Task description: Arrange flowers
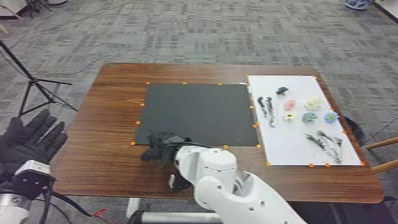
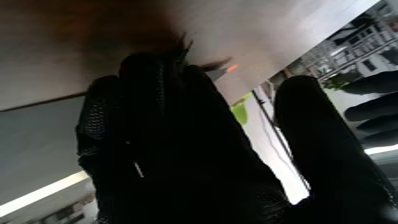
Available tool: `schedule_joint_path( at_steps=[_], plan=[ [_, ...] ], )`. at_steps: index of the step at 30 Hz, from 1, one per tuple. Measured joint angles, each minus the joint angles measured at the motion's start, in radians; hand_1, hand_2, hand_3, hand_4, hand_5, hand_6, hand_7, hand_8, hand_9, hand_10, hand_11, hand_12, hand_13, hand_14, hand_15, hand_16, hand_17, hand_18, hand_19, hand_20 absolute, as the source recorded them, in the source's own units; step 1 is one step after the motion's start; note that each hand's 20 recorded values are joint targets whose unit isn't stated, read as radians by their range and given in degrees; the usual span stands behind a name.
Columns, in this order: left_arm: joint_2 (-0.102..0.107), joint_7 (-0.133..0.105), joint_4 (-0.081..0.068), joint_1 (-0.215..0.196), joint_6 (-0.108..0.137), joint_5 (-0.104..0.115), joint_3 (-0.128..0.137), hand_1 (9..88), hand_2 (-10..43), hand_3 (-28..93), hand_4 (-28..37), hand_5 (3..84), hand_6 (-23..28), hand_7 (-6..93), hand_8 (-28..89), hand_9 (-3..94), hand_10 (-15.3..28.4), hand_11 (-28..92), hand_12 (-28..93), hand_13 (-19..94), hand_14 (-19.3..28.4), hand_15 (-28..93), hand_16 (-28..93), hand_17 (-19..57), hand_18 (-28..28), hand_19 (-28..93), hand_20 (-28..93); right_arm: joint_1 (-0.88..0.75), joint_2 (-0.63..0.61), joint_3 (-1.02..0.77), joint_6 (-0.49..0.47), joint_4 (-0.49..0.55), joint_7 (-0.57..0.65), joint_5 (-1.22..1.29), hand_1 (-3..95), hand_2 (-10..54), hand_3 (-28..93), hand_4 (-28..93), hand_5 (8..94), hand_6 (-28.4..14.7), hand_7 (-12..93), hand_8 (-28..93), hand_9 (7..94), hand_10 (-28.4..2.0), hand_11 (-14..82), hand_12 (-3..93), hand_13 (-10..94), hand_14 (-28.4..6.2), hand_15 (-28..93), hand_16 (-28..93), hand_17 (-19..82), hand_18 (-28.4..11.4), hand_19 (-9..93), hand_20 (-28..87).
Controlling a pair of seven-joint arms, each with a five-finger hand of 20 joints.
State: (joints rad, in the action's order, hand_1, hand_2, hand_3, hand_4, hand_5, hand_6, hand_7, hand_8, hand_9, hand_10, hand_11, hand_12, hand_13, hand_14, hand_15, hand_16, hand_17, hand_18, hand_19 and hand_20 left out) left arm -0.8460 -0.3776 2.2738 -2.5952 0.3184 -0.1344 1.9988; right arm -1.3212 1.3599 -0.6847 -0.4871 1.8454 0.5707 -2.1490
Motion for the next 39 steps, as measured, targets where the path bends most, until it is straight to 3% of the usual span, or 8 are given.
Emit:
schedule_joint_path(
  at_steps=[17, 20, 26, 27, 29, 31, 34, 39],
  plan=[
    [-0.001, -0.006, 0.0, -0.009, 0.0, 0.009, 0.002, 22.7, 18.5, 65, -28.3, 33.1, 7.0, 7.7, -7, 26.4, 11.0, 10, 12, 19, 11.5, 16, -1, -2.9, 8.0, 12, 11, 0.005, -0.018, -0.016, 0.004, 0.037, 0.095, 0.104, 22.2, 18.7, 74, -17, 62.5, -19.5, 6, -11, 54.0, -28.4, 23.5, 19.7, 46, -26.0, 72, 24, 28, -28.4, 86, 29],
    [-0.001, -0.006, 0.0, -0.009, 0.0, 0.009, 0.002, 22.5, 18.5, 65, -28.3, 33.1, 7.0, 7.6, -7, 26.4, 11.1, 10, 12, 19, 11.5, 16, -1, -2.9, 7.9, 12, 11, -0.002, -0.039, -0.001, 0.071, 0.058, 0.09, 0.107, 22.5, 18.3, 75, -17, 62.3, -19.8, 6, -11, 53.4, -28.4, 23.8, 19.9, 46, -26.0, 72, 24, 29, -28.4, 86, 28],
    [-0.001, -0.004, 0.0, -0.009, 0.0, 0.009, 0.002, 22.7, 18.5, 65, -28.3, 33.1, 7.0, 7.7, -7, 26.4, 11.1, 10, 12, 19, 11.5, 16, -1, -2.9, 8.0, 12, 11, -0.005, -0.076, 0.029, 0.291, 0.102, 0.07, 0.096, 23.3, 16.9, 76, -18, 61.4, -20.4, 6, -11, 52.1, -28.4, 23.9, 20.0, 45, -25.9, 72, 24, 28, -28.4, 85, 27],
    [-0.001, -0.004, 0.0, -0.01, 0.0, 0.009, 0.003, 22.8, 18.5, 65, -28.3, 33.1, 7.0, 7.7, -7, 26.4, 11.0, 10, 12, 19, 11.5, 16, -1, -2.9, 8.0, 12, 11, -0.005, -0.079, 0.029, 0.302, 0.107, 0.067, 0.09, 23.0, 16.5, 76, -18, 61.3, -19.2, 6, -11, 50.5, -28.4, 23.0, 19.7, 44, -25.9, 72, 24, 27, -28.4, 85, 27],
    [-0.001, -0.002, -0.001, -0.009, 0.0, 0.009, 0.003, 22.8, 18.5, 65, -28.3, 33.0, 7.0, 7.7, -7, 26.4, 11.0, 10, 12, 19, 11.5, 16, -1, -2.9, 8.0, 12, 11, -0.004, -0.081, 0.025, 0.302, 0.11, 0.058, 0.074, 22.4, 15.6, 75, -18, 59.9, -12.8, 8, -10, 46.6, -28.4, 18.4, 17.8, 41, -26.8, 71, 23, 26, -28.4, 84, 26],
    [-0.001, 0.003, -0.002, -0.006, 0.0, 0.008, 0.003, 22.7, 18.5, 65, -28.3, 33.1, 7.0, 7.7, -7, 26.4, 11.0, 10, 12, 19, 11.5, 16, -1, -3.0, 8.0, 12, 11, -0.005, -0.078, 0.009, 0.284, 0.11, 0.043, 0.067, 21.5, 14.9, 73, -18, 56.3, -7.7, 10, -10, 44.5, -28.4, 14.4, 16.8, 40, -27.7, 71, 22, 25, -28.4, 84, 26],
    [-0.002, 0.015, -0.006, 0.007, 0.0, 0.007, 0.003, 22.7, 18.5, 65, -28.3, 33.1, 7.0, 7.6, -7, 26.4, 11.1, 10, 12, 19, 11.5, 16, -1, -2.9, 8.0, 12, 11, -0.013, -0.063, -0.042, 0.168, 0.11, 0.017, 0.066, 21.5, 14.5, 72, -19, 52.8, -4.4, 10, -10, 40.8, -28.4, 11.5, 16.3, 38, -28.2, 70, 22, 23, -28.4, 83, 26],
    [-0.003, 0.016, -0.006, 0.013, -0.001, 0.006, 0.005, 22.8, 18.6, 65, -28.3, 33.0, 7.0, 7.6, -7, 26.4, 11.1, 10, 12, 19, 11.5, 16, -2, -2.9, 8.0, 12, 11, -0.015, -0.056, -0.045, -0.044, 0.103, -0.003, 0.057, 23.4, 13.8, 70, -20, 53.2, -1.7, 10, -12, 37.6, -28.4, 9.5, 15.1, 36, -28.3, 70, 21, 22, -28.4, 82, 28]
  ],
)
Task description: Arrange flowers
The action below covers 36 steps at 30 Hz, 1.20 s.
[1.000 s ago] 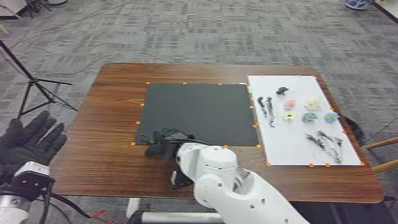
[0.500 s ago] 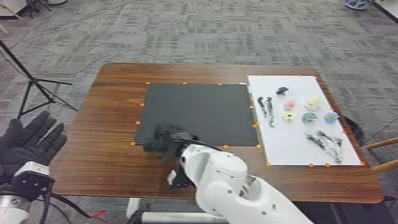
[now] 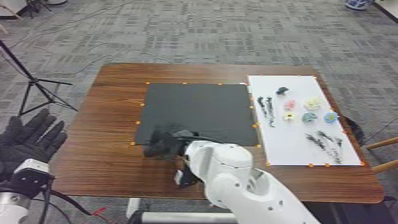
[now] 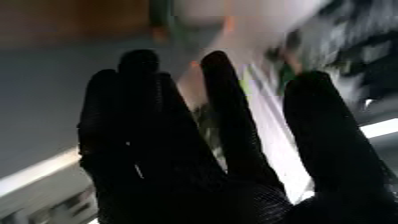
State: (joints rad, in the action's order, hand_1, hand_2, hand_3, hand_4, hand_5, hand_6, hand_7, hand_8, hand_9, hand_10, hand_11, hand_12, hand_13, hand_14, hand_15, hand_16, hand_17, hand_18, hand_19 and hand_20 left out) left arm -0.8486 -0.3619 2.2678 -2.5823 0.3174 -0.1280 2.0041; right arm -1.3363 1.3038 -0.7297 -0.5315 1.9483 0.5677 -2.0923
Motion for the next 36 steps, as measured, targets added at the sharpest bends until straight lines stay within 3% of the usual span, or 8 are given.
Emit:
schedule_joint_path(
  at_steps=[8, 13, 16, 21, 28, 36],
  plan=[
    [0.0, 0.001, 0.0, -0.001, 0.0, 0.0, -0.001, 22.8, 18.6, 65, -28.3, 33.1, 7.0, 7.7, -7, 26.5, 11.1, 10, 12, 19, 11.5, 16, -2, -3.1, 8.1, 13, 11, -0.016, 0.017, 0.023, -0.028, -0.037, -0.026, -0.026, 26.6, 17.3, 69, -21, 59.9, -2.6, 9, -13, 36.8, -28.4, 11.6, 14.8, 35, -27.5, 71, 20, 21, -28.4, 81, 31],
    [0.0, 0.002, 0.0, 0.0, 0.0, -0.001, -0.009, 22.7, 18.6, 65, -28.3, 33.1, 7.0, 7.8, -7, 26.5, 11.1, 10, 12, 19, 11.5, 16, -2, -3.2, 8.3, 13, 11, -0.017, 0.041, 0.022, -0.042, -0.056, -0.02, -0.039, 27.2, 22.0, 70, -22, 56.7, -15.4, 6, -11, 40.4, -28.4, 17.3, 17.1, 36, -27.1, 75, 23, 22, -27.8, 82, 33],
    [0.0, 0.002, 0.0, -0.002, 0.0, 0.0, -0.01, 22.9, 18.7, 65, -28.3, 33.1, 7.0, 7.8, -7, 26.5, 11.1, 10, 12, 19, 11.7, 16, -1, -3.3, 8.5, 13, 11, -0.011, 0.057, 0.016, -0.051, -0.065, -0.001, -0.038, 32.8, 23.5, 71, -23, 56.7, -19.2, 4, -11, 40.8, -28.4, 20.8, 18.6, 35, -26.9, 76, 26, 22, -27.2, 83, 34],
    [-0.001, 0.0, 0.0, -0.006, 0.0, 0.004, -0.01, 22.8, 18.7, 65, -28.3, 33.1, 7.0, 7.8, -7, 26.6, 11.2, 10, 12, 19, 11.7, 16, -1, -3.5, 8.8, 14, 12, 0.005, 0.076, 0.014, -0.065, -0.08, 0.032, -0.037, 39.0, 22.2, 72, -24, 57.3, -19.9, 4, -11, 40.9, -28.4, 23.4, 19.5, 36, -26.7, 77, 30, 22, -26.7, 83, 36],
    [-0.002, -0.002, 0.0, -0.014, 0.0, 0.009, -0.01, 22.7, 18.7, 65, -28.3, 33.0, 7.0, 7.9, -7, 26.8, 11.2, 10, 12, 19, 11.9, 17, -1, -3.6, 8.9, 14, 12, -0.004, 0.066, 0.01, -0.042, -0.065, 0.036, -0.031, 40.4, 19.7, 74, -25, 57.1, -20.2, 4, -11, 41.0, -28.4, 24.3, 19.5, 36, -26.4, 77, 32, 23, -26.8, 83, 36],
    [-0.003, -0.002, 0.0, -0.015, -0.001, 0.01, -0.008, 22.7, 18.7, 65, -28.3, 33.0, 7.0, 8.0, -7, 26.7, 11.2, 10, 12, 19, 11.9, 17, -1, -3.7, 9.0, 14, 11, -0.017, 0.025, 0.009, 0.197, -0.009, 0.033, -0.031, 40.3, 19.3, 75, -24, 56.5, -20.3, 4, -11, 40.3, -28.4, 24.5, 19.4, 36, -25.9, 77, 32, 23, -26.5, 83, 36]
  ],
)
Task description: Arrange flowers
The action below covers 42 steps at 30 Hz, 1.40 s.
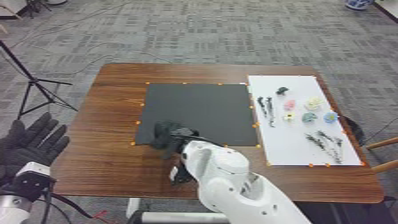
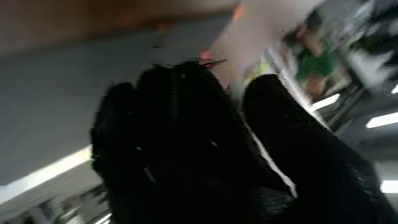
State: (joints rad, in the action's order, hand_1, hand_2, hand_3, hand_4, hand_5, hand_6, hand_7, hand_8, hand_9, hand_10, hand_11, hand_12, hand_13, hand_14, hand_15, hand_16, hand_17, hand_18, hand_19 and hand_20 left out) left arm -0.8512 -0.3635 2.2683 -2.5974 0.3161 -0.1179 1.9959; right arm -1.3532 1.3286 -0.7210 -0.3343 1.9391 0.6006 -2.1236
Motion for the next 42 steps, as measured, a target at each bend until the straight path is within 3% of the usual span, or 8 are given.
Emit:
schedule_joint_path(
  at_steps=[3, 7, 11, 17, 42],
  plan=[
    [0.0, -0.001, 0.002, -0.007, -0.001, 0.0, 0.004, 22.7, 18.7, 65, -28.3, 33.1, 7.0, 8.0, -7, 26.8, 11.2, 10, 12, 19, 11.8, 17, -1, -3.8, 9.1, 14, 11, 0.007, -0.001, 0.0, 0.02, 0.0, 0.001, 0.0, 38.4, 18.1, 76, -24, 56.1, -20.4, 4, -11, 39.8, -28.4, 24.6, 19.2, 37, -26.0, 77, 32, 23, -26.8, 83, 36],
    [0.0, -0.001, 0.003, -0.012, 0.0, 0.0, 0.003, 22.6, 18.7, 65, -28.3, 33.0, 7.0, 8.0, -7, 26.8, 11.2, 10, 12, 19, 11.7, 17, -1, -3.8, 9.1, 14, 11, 0.022, 0.01, 0.001, -0.026, -0.026, 0.0, 0.0, 36.6, 15.9, 77, -23, 55.2, -20.4, 5, -11, 39.1, -28.4, 25.2, 19.1, 36, -25.9, 77, 32, 23, -26.9, 83, 36],
    [0.002, 0.002, 0.001, 0.001, 0.001, 0.0, -0.007, 22.7, 18.6, 65, -28.3, 33.0, 7.0, 8.0, -7, 26.6, 11.0, 10, 12, 19, 11.7, 17, -1, -3.8, 9.1, 14, 11, 0.036, 0.038, 0.001, -0.071, -0.097, -0.012, -0.001, 30.6, 15.2, 78, -22, 53.7, -21.1, 4, -11, 37.4, -28.4, 25.4, 18.8, 34, -26.6, 77, 32, 22, -26.5, 83, 35],
    [0.004, 0.008, -0.003, 0.022, 0.001, -0.002, -0.016, 22.7, 18.6, 65, -28.3, 33.0, 7.0, 7.8, -7, 26.6, 11.0, 10, 12, 19, 11.7, 17, -1, -3.7, 9.0, 14, 11, 0.024, 0.063, -0.017, -0.097, -0.149, -0.06, -0.004, 29.5, 14.7, 79, -22, 52.1, -21.5, 4, -11, 35.5, -28.4, 25.3, 18.9, 33, -26.6, 77, 32, 21, -26.3, 82, 35],
    [0.009, 0.0, -0.007, 0.021, 0.0, 0.0, -0.022, 22.8, 18.6, 65, -28.3, 33.0, 7.1, 7.8, -7, 26.4, 11.0, 10, 12, 19, 11.6, 17, -1, -3.6, 9.0, 14, 11, 0.089, 0.054, 0.03, -0.042, -0.227, -0.105, -0.066, 29.5, 14.2, 79, -23, 50.5, -20.7, 4, -11, 32.4, -27.5, 24.4, 17.9, 31, -25.6, 78, 29, 20, -25.3, 81, 36]
  ],
)
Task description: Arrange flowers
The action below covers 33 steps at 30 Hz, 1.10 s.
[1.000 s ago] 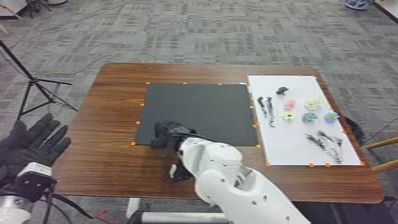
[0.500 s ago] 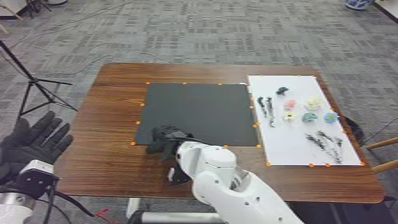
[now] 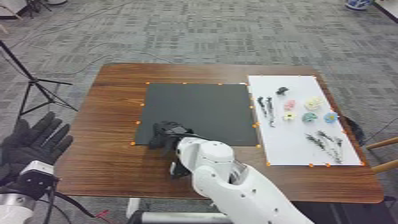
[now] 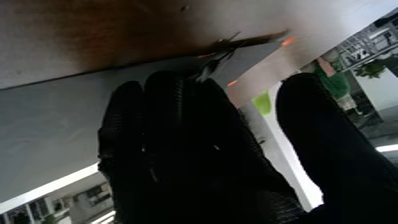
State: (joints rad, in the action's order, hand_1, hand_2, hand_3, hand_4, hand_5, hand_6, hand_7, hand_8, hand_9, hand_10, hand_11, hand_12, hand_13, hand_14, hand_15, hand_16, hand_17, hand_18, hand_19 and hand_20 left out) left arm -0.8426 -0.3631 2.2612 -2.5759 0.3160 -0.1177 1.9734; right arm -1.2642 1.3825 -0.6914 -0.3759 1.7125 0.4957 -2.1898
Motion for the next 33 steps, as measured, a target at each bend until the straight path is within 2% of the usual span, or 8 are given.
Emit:
schedule_joint_path(
  at_steps=[7, 11, 13, 20, 27, 31, 33],
  plan=[
    [-0.005, -0.012, 0.001, -0.014, 0.0, 0.009, 0.005, 22.9, 18.6, 65, -28.3, 33.0, 7.1, 7.8, -7, 26.4, 11.0, 10, 12, 19, 11.6, 17, -1, -3.7, 9.0, 14, 11, 0.006, -0.01, -0.002, 0.002, -0.006, -0.013, -0.007, 29.0, 14.2, 79, -23, 50.2, -19.9, 5, -10, 32.7, -26.9, 24.1, 17.4, 31, -25.2, 78, 29, 20, -25.3, 81, 36],
    [-0.007, -0.013, 0.001, -0.016, 0.0, 0.011, 0.005, 22.9, 18.6, 65, -28.3, 33.0, 7.1, 7.9, -7, 26.4, 11.0, 10, 12, 19, 11.6, 17, -1, -3.7, 9.1, 14, 11, 0.007, -0.01, -0.009, 0.007, -0.01, -0.019, -0.002, 24.7, 15.2, 79, -22, 44.4, -8.9, 13, -11, 30.9, -28.2, 21.4, 18.4, 30, -26.1, 77, 28, 19, -25.5, 81, 37],
    [-0.008, -0.013, 0.001, -0.016, 0.0, 0.011, 0.005, 22.9, 18.6, 65, -28.3, 33.0, 7.0, 7.9, -7, 26.4, 11.1, 10, 12, 19, 11.6, 17, -1, -3.7, 9.1, 14, 11, 0.005, -0.014, -0.015, 0.014, -0.009, -0.02, 0.01, 23.8, 15.3, 79, -21, 44.0, -6.2, 15, -12, 30.2, -28.3, 19.0, 18.7, 29, -26.7, 77, 27, 19, -25.7, 80, 37],
    [-0.01, -0.014, 0.001, -0.017, 0.0, 0.013, 0.005, 22.8, 18.6, 65, -28.3, 32.9, 6.9, 7.9, -7, 26.4, 11.1, 10, 12, 19, 11.7, 17, -1, -3.7, 9.2, 14, 11, -0.024, -0.044, -0.033, 0.072, 0.021, -0.002, 0.048, 19.5, 12.1, 77, -20, 45.5, -3.2, 16, -13, 27.2, -28.4, 12.7, 17.5, 29, -27.8, 75, 23, 19, -26.9, 80, 37],
    [-0.011, -0.015, 0.001, -0.021, 0.0, 0.014, 0.012, 22.8, 18.5, 65, -28.3, 33.0, 6.9, 8.0, -7, 26.4, 11.1, 10, 12, 19, 11.6, 17, -1, -3.7, 9.2, 14, 11, -0.064, -0.076, -0.071, 0.113, 0.106, 0.012, 0.084, 19.5, 9.1, 71, -20, 42.8, -2.3, 13, -13, 27.9, -28.4, 10.2, 16.7, 29, -28.3, 73, 20, 19, -27.7, 80, 36],
    [-0.011, -0.018, 0.003, -0.024, -0.003, 0.014, 0.027, 22.6, 18.4, 64, -28.3, 32.9, 6.9, 7.7, -7, 26.4, 11.1, 10, 12, 19, 11.7, 16, -1, -3.7, 9.2, 14, 11, -0.111, -0.113, -0.125, 0.146, 0.215, 0.011, 0.1, 18.3, 7.0, 70, -19, 37.7, -8.7, 9, -10, 27.8, -28.4, 9.9, 17.3, 28, -28.4, 71, 19, 20, -28.1, 79, 36],
    [-0.012, -0.022, 0.004, -0.028, -0.007, 0.014, 0.038, 22.6, 18.3, 64, -28.3, 32.9, 6.8, 7.6, -7, 26.4, 11.1, 10, 12, 19, 11.6, 16, -1, -3.6, 9.2, 14, 11, -0.138, -0.135, -0.168, 0.151, 0.271, 0.011, 0.111, 18.2, 6.9, 70, -19, 37.1, -9.9, 9, -9, 28.9, -28.4, 10.7, 17.8, 28, -28.4, 71, 19, 20, -28.1, 79, 35]
  ],
)
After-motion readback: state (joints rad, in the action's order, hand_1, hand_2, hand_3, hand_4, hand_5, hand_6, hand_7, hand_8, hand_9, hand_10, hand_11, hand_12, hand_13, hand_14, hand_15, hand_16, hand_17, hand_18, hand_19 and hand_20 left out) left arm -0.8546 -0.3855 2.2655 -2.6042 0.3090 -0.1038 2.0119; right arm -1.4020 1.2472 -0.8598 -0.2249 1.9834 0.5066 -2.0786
